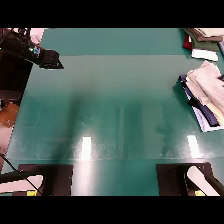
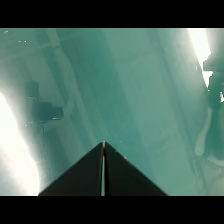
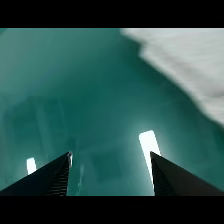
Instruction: Fold the shirts.
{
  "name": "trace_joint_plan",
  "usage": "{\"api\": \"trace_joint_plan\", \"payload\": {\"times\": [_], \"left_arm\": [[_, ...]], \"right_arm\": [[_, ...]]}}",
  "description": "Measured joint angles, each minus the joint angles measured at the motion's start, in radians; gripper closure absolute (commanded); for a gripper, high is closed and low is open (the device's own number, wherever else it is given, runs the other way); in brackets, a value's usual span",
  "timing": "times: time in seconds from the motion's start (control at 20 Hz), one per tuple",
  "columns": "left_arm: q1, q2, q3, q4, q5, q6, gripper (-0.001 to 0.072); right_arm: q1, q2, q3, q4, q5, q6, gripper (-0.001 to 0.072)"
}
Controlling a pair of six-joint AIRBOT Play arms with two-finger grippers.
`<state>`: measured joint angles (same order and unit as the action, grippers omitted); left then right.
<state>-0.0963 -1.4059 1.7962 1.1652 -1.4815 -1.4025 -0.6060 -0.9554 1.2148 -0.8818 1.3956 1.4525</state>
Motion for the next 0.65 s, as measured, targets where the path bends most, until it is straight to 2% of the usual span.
{"api": "trace_joint_plan", "payload": {"times": [0.1,0.15,0.2,0.25,0.3,0.45,0.65], "left_arm": [[0.000,0.000,0.000,-0.001,0.004,-0.003,0.0686],[0.000,0.000,0.000,-0.001,0.013,-0.004,0.0686],[0.000,0.000,0.000,-0.002,0.020,-0.006,0.0686],[0.000,0.000,0.000,-0.003,0.030,-0.006,0.0686],[0.000,0.000,0.000,-0.003,0.038,-0.006,0.0686],[0.000,0.000,0.000,-0.003,0.060,-0.007,0.0686],[0.000,0.000,0.000,-0.003,0.077,-0.008,0.0686]], "right_arm": [[0.175,0.005,-0.001,0.008,-0.033,0.000,0.0162],[0.264,0.003,-0.002,0.010,-0.055,0.001,0.0273],[0.343,-0.002,-0.002,0.013,-0.073,0.001,0.0437],[0.423,-0.011,-0.003,0.013,-0.091,0.001,0.0562],[0.491,-0.022,-0.003,0.013,-0.103,0.001,0.0645],[0.663,-0.064,-0.003,0.014,-0.126,0.001,0.0661],[0.789,-0.120,-0.003,0.015,-0.138,0.001,0.0664]]}}
